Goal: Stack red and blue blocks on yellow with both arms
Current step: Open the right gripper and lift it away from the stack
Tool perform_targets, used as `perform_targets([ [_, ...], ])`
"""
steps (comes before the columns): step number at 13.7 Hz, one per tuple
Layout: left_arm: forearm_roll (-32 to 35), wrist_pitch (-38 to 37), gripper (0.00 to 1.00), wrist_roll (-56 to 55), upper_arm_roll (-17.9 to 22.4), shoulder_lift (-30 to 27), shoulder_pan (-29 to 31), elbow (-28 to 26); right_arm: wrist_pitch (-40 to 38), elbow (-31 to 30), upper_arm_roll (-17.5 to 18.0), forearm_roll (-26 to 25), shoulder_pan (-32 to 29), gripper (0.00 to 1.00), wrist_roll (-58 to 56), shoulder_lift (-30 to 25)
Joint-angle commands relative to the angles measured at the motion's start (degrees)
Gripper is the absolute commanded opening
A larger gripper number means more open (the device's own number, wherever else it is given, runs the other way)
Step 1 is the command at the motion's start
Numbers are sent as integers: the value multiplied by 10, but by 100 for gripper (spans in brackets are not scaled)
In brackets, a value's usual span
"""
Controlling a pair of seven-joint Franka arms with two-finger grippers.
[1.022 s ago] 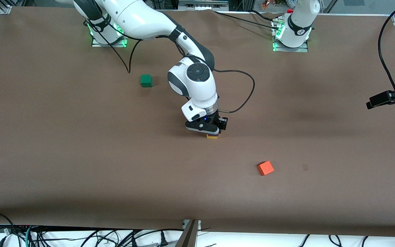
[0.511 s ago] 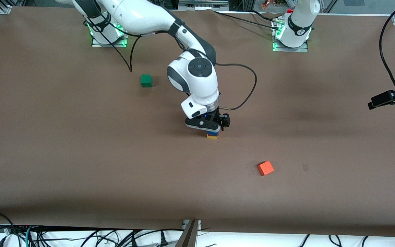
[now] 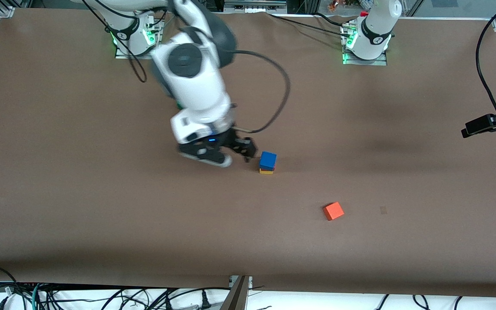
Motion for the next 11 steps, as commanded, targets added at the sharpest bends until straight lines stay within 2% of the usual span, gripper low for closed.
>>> perform_targets([
  [1, 10, -3, 100, 7, 1, 5, -3, 14, -58, -90, 6, 31, -59, 100, -93, -95],
  [3, 11, -3, 100, 8, 1, 6, -3, 14, -93, -129, 4, 67, -97, 100, -151, -143],
  [5, 11, -3, 100, 7, 1, 6, -3, 14, -139, -175, -34, 70, -112, 100, -223, -201],
  [7, 11, -3, 100, 7, 1, 6, -3, 14, -146, -269, -67, 69, -132, 100, -310, -283],
  [9, 10, -3, 100, 7, 1, 6, -3, 14, -142, -339, -75, 51, -160, 100, -368, -348],
  [11, 10, -3, 100, 7, 1, 6, -3, 14, -152, -351, -74, 5, -169, 100, -388, -371],
])
